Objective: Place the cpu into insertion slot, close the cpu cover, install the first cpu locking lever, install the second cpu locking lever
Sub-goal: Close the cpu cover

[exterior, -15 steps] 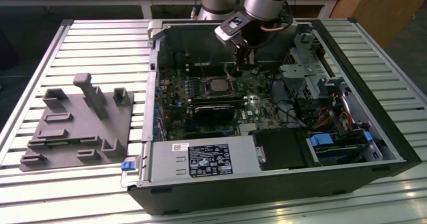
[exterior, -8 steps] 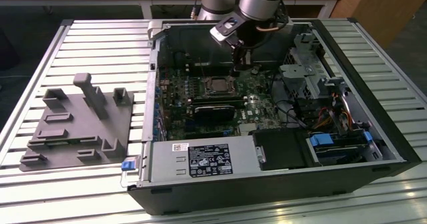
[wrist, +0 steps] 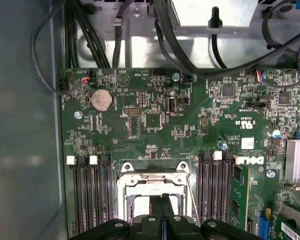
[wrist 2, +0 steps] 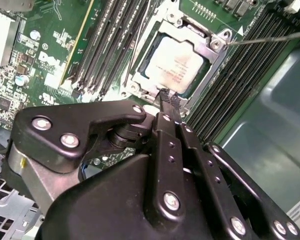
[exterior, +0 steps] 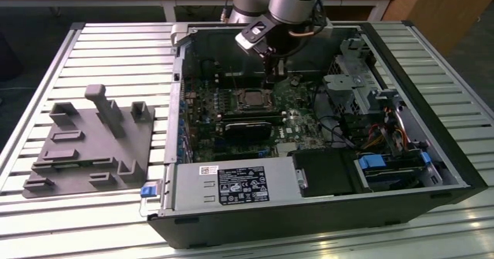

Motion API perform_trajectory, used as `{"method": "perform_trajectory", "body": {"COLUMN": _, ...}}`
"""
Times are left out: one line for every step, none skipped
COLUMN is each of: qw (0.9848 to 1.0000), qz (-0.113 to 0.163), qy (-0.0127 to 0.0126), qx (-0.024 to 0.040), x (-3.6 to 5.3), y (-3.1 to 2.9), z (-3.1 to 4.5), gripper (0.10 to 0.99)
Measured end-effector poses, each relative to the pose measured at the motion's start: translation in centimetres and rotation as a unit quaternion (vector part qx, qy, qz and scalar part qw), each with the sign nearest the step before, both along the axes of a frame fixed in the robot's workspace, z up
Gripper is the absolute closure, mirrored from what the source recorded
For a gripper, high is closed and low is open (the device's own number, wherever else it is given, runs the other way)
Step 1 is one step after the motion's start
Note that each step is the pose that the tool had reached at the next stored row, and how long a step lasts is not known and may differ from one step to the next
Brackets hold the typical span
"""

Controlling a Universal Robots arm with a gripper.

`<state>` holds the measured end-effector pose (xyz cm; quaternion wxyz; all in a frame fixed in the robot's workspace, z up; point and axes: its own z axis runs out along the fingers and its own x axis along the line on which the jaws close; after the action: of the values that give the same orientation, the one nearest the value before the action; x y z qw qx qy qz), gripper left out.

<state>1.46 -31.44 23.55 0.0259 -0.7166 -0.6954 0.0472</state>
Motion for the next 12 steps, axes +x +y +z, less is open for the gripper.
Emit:
{"method": "perform_trajectory", "body": {"qw": 1.0, "qz": 0.0, "qy": -0.0025, "qx": 0.0, "x": -0.18, "y": 0.0, "z": -0.01, "gripper": 0.98}}
{"method": "perform_trajectory", "body": {"qw": 1.0, "qz": 0.0, "qy": -0.005, "qx": 0.0001, "x": -0.36, "y": 0.0, "z": -0.04, "gripper": 0.98}}
{"method": "perform_trajectory", "body": {"qw": 1.0, "qz": 0.001, "qy": -0.0071, "qx": 0.0002, "x": -0.52, "y": 0.0, "z": -0.08, "gripper": 0.98}}
{"method": "perform_trajectory", "body": {"qw": 1.0, "qz": 0.001, "qy": -0.0091, "qx": 0.0002, "x": -0.68, "y": 0.0, "z": -0.11, "gripper": 0.98}}
{"method": "perform_trajectory", "body": {"qw": 0.9999, "qz": 0.001, "qy": -0.0111, "qx": 0.0002, "x": -0.84, "y": 0.0, "z": -0.15, "gripper": 0.98}}
{"method": "perform_trajectory", "body": {"qw": 0.9999, "qz": 0.002, "qy": -0.0133, "qx": 0.0001, "x": -1.0, "y": 0.0, "z": -0.18, "gripper": 0.98}}
{"method": "perform_trajectory", "body": {"qw": 0.9998, "qz": 0.003, "qy": -0.0197, "qx": 0.0006, "x": -1.48, "y": 0.0, "z": -0.34, "gripper": 0.98}}
{"method": "perform_trajectory", "body": {"qw": 0.9997, "qz": 0.003, "qy": -0.0224, "qx": 0.0007, "x": -1.66, "y": 0.0, "z": -0.39, "gripper": 0.98}}
{"method": "perform_trajectory", "body": {"qw": 0.9997, "qz": 0.003, "qy": -0.0256, "qx": 0.0007, "x": -1.84, "y": 0.0, "z": -0.45, "gripper": 0.98}}
{"method": "perform_trajectory", "body": {"qw": 0.9996, "qz": 0.003, "qy": -0.0293, "qx": 0.0007, "x": -1.97, "y": -0.01, "z": -0.49, "gripper": 0.98}}
{"method": "perform_trajectory", "body": {"qw": 0.9994, "qz": 0.003, "qy": -0.0333, "qx": 0.0009, "x": -2.09, "y": -0.01, "z": -0.53, "gripper": 0.98}}
{"method": "perform_trajectory", "body": {"qw": 0.9993, "qz": 0.003, "qy": -0.0377, "qx": 0.0011, "x": -2.21, "y": -0.01, "z": -0.58, "gripper": 0.98}}
